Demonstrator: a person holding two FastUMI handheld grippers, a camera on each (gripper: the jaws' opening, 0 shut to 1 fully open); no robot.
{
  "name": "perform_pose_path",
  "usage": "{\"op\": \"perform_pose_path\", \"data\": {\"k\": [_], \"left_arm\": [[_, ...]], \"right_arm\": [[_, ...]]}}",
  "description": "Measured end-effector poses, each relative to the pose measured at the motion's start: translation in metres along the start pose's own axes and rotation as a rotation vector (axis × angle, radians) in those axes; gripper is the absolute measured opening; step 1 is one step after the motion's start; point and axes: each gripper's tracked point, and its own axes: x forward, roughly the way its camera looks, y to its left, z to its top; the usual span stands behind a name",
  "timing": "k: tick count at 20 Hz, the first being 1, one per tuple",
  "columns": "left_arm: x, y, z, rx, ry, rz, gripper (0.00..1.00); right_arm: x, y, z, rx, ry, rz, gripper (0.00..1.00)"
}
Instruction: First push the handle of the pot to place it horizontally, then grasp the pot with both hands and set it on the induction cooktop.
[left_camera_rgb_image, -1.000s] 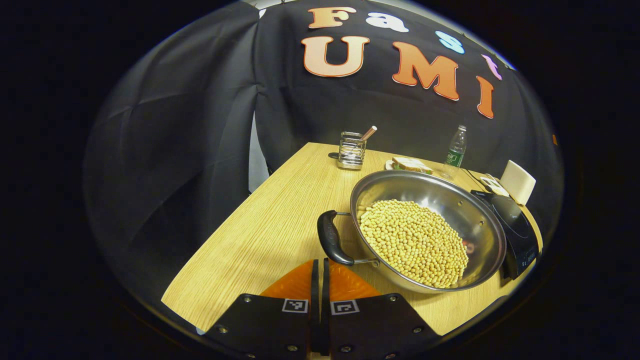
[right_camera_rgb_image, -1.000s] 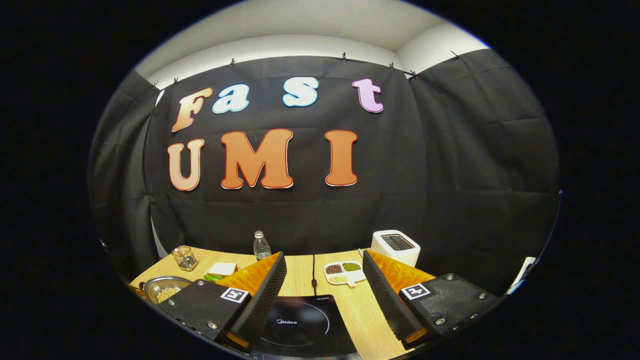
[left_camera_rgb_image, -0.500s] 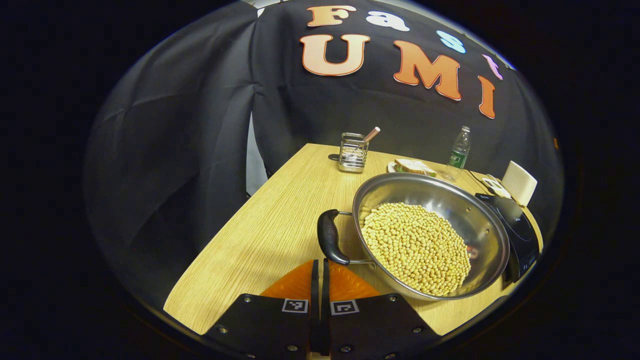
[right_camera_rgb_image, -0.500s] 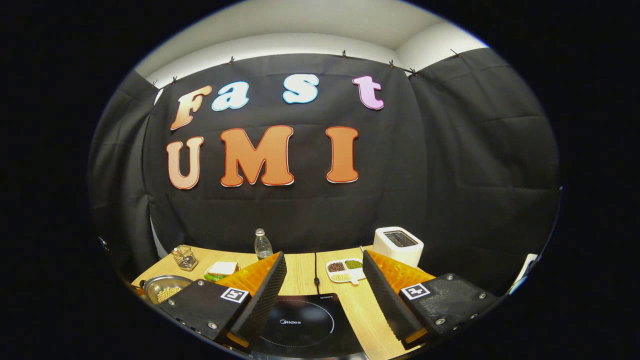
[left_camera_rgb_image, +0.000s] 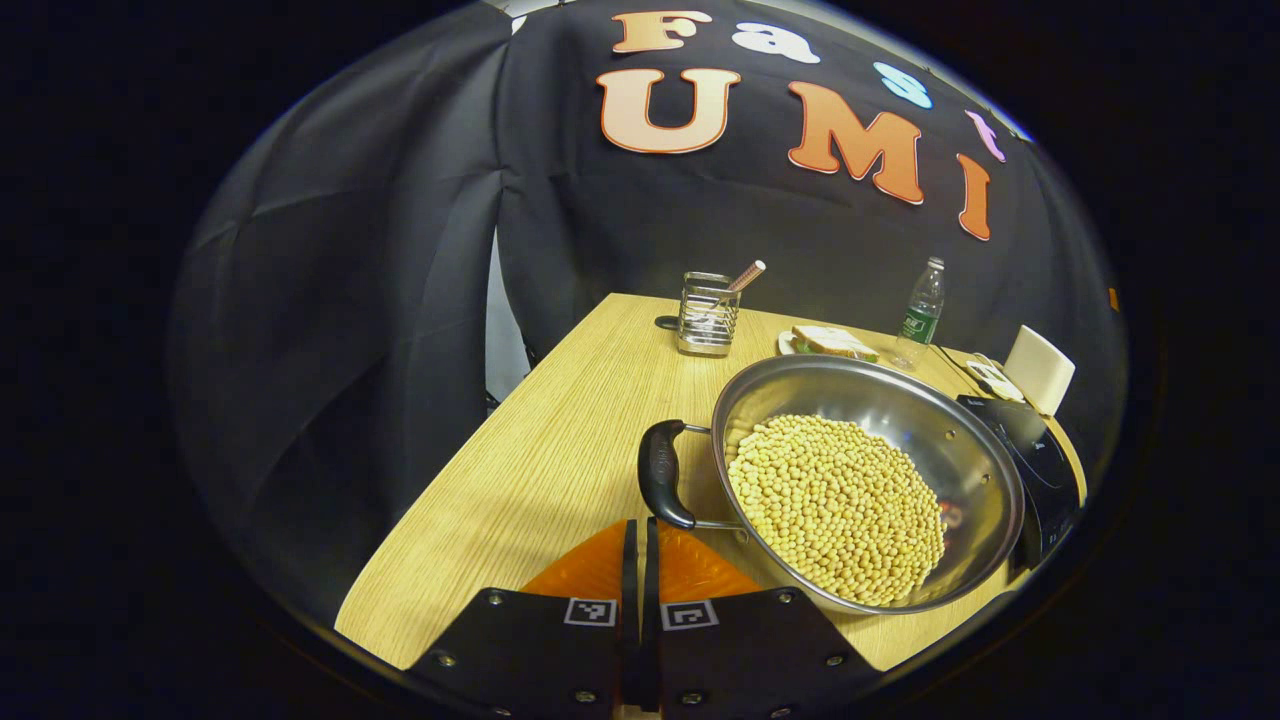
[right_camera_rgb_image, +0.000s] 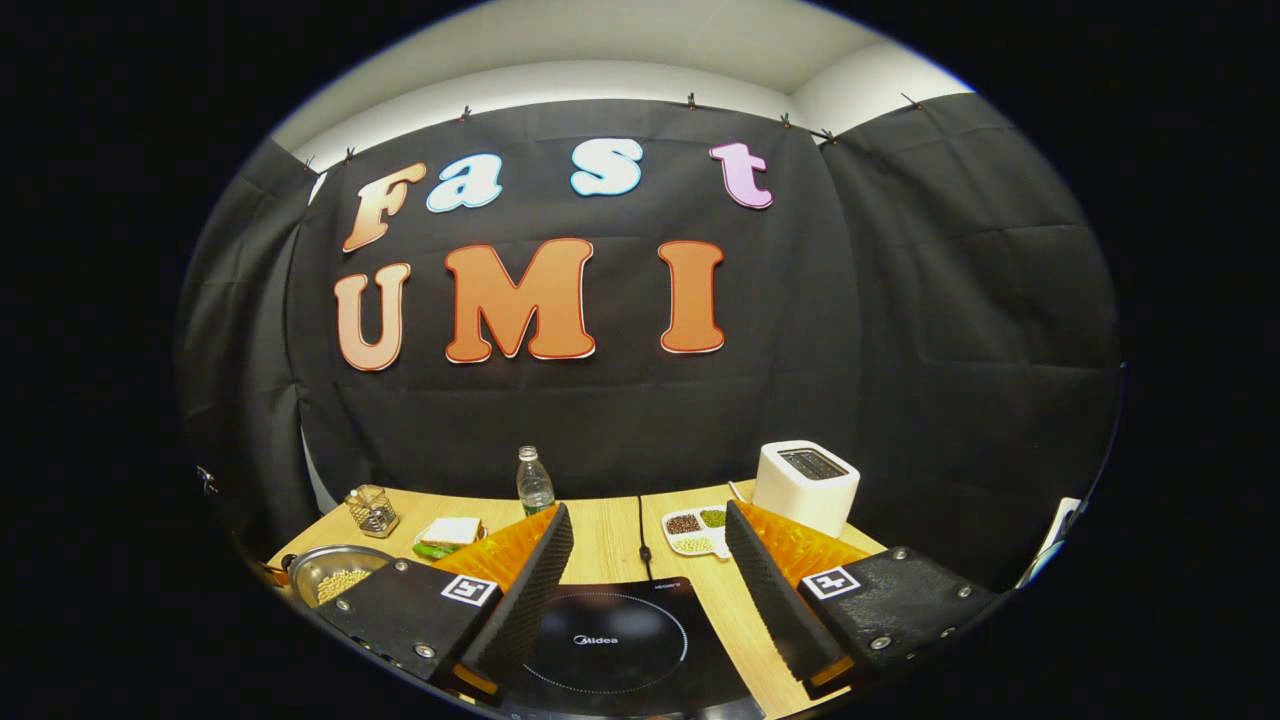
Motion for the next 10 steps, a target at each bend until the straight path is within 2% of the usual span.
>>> {"op": "perform_pose_path", "data": {"k": [7, 8, 10], "left_arm": [[-0.014, 0.004, 0.011, 0.015, -0.044, -0.002, 0.01], [-0.021, 0.006, 0.019, 0.015, -0.074, -0.001, 0.02], [-0.032, 0.003, 0.037, 0.015, -0.137, -0.012, 0.02]], "right_arm": [[0.003, 0.031, -0.006, 0.031, -0.023, -0.006, 0.95], [0.002, 0.043, -0.011, 0.039, -0.022, 0.005, 1.00], [0.001, 0.068, -0.023, 0.061, -0.005, 0.046, 1.00]]}}
